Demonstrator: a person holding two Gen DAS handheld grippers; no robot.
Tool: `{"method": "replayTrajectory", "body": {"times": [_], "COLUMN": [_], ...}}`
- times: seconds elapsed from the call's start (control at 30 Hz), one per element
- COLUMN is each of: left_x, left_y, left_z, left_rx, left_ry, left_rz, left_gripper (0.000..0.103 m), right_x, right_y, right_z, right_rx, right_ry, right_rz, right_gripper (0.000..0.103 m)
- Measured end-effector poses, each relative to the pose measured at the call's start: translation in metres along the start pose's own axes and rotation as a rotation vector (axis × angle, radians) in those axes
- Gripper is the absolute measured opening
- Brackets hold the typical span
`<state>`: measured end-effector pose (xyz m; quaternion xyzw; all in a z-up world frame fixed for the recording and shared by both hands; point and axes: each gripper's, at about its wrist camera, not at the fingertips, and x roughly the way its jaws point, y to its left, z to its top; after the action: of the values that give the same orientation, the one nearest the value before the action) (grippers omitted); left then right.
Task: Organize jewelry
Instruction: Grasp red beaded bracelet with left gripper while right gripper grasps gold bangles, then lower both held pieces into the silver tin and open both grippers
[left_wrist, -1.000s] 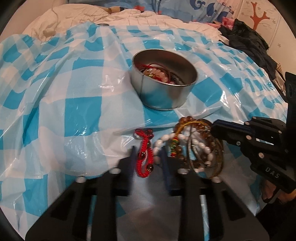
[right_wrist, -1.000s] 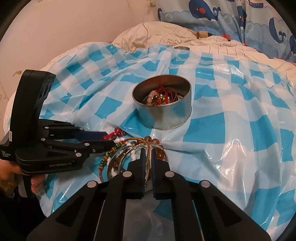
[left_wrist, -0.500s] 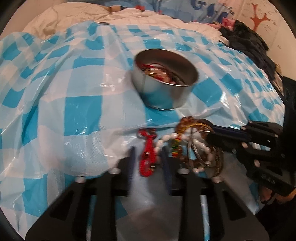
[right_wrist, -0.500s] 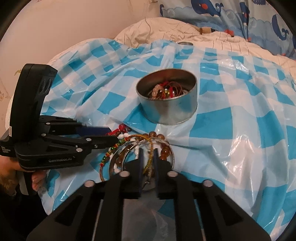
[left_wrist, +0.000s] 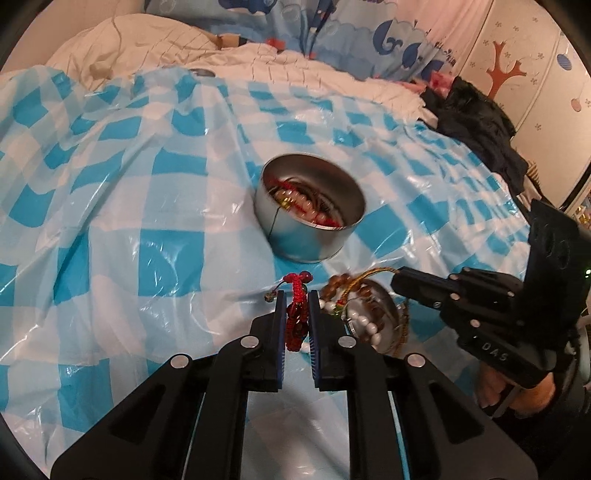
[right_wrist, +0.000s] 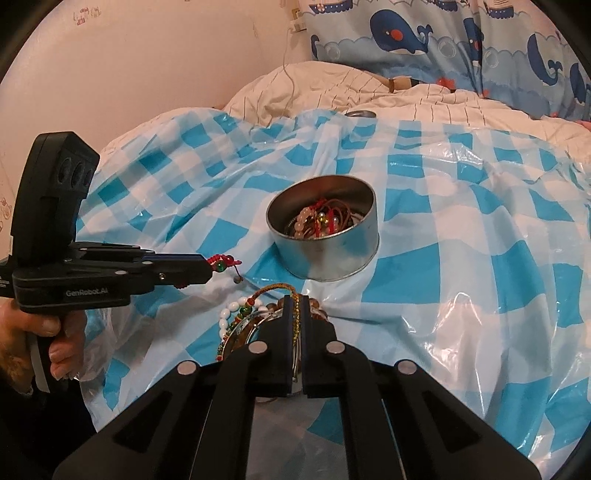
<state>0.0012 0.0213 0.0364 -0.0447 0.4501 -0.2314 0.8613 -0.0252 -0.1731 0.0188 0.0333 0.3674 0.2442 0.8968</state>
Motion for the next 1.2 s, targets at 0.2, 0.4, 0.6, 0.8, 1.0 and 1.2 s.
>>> {"method": "replayTrajectory", "body": {"times": [0.2, 0.4, 0.6, 0.8, 1.0, 1.2], "left_x": [-0.004, -0.001, -0.004, -0.001, 0.005, 0.010], "left_y": [-0.008, -0.019, -0.029, -0.035, -0.035, -0.034], "left_z": [0.005, 0.010, 0.021, 0.033, 0.043, 0.054], "left_rx": [0.007, 0.021, 0.027, 0.003, -0.031, -0.059], "left_ry": [-0.034, -0.062, -0.105, -0.138, -0.157, -0.191], "left_rz": [-0.010, 0.008, 0.005, -0.014, -0.025, -0.036], "left_gripper": [0.010, 0.010, 0.010, 0.010, 0.010, 0.010], "right_x": [-0.018, -0.032, -0.041, -0.044, -0.046, -0.038], "right_y": [-0.005, -0.010, -0.014, -0.015, -0.013, -0.015], "right_z": [0.007, 0.013, 0.019, 0.030, 0.043, 0.058], "right_rx": [0.023, 0.043, 0.066, 0.077, 0.081, 0.101], "right_ry": [-0.101, -0.170, -0.215, -0.254, -0.288, -0.307], "right_rz": [-0.005, -0.020, -0.028, -0.024, -0.014, -0.015], "right_gripper": [0.004, 0.004, 0.004, 0.004, 0.004, 0.004]}}
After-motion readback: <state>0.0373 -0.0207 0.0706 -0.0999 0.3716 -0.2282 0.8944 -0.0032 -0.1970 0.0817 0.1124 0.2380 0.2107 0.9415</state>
